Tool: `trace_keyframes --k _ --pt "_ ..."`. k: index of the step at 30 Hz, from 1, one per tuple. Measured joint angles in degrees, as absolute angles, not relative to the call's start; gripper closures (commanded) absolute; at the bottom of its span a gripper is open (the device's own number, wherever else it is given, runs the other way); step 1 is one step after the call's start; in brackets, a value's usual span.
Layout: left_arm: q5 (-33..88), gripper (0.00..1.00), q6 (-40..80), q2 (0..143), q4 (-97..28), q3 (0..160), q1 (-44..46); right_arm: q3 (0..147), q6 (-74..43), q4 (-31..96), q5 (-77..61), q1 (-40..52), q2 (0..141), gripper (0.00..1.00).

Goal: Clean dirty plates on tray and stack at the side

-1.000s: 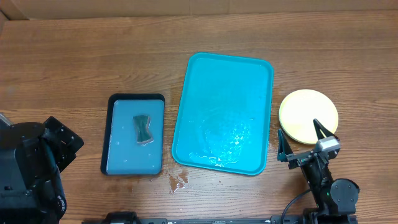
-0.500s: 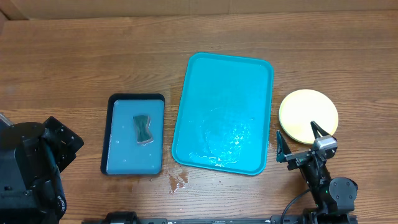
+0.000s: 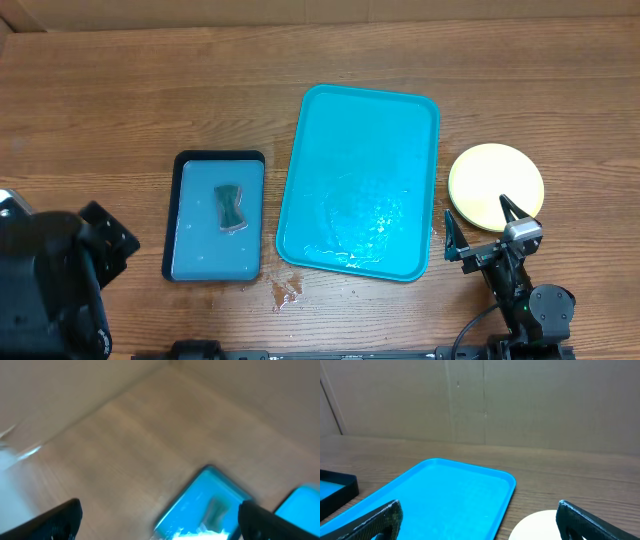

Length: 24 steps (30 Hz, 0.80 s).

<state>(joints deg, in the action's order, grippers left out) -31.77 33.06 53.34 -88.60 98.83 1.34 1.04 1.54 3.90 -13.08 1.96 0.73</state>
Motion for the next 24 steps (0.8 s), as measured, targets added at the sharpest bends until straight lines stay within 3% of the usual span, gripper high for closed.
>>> trace_keyframes --k 5,13,24 --pt "-26.26 0.0 31.11 44.29 -67.24 85.06 1.52 1.04 1.52 3.92 -13.1 1.98 0.73 0.0" --pt "-5.91 0.0 18.76 28.73 -28.51 53.69 1.54 1.04 1.54 3.88 -13.08 1.98 0.73 0.01" --pt "1.56 0.0 8.93 11.03 -9.5 22.76 1.54 1.04 1.52 3.9 -13.1 1.96 0.73 0.0"
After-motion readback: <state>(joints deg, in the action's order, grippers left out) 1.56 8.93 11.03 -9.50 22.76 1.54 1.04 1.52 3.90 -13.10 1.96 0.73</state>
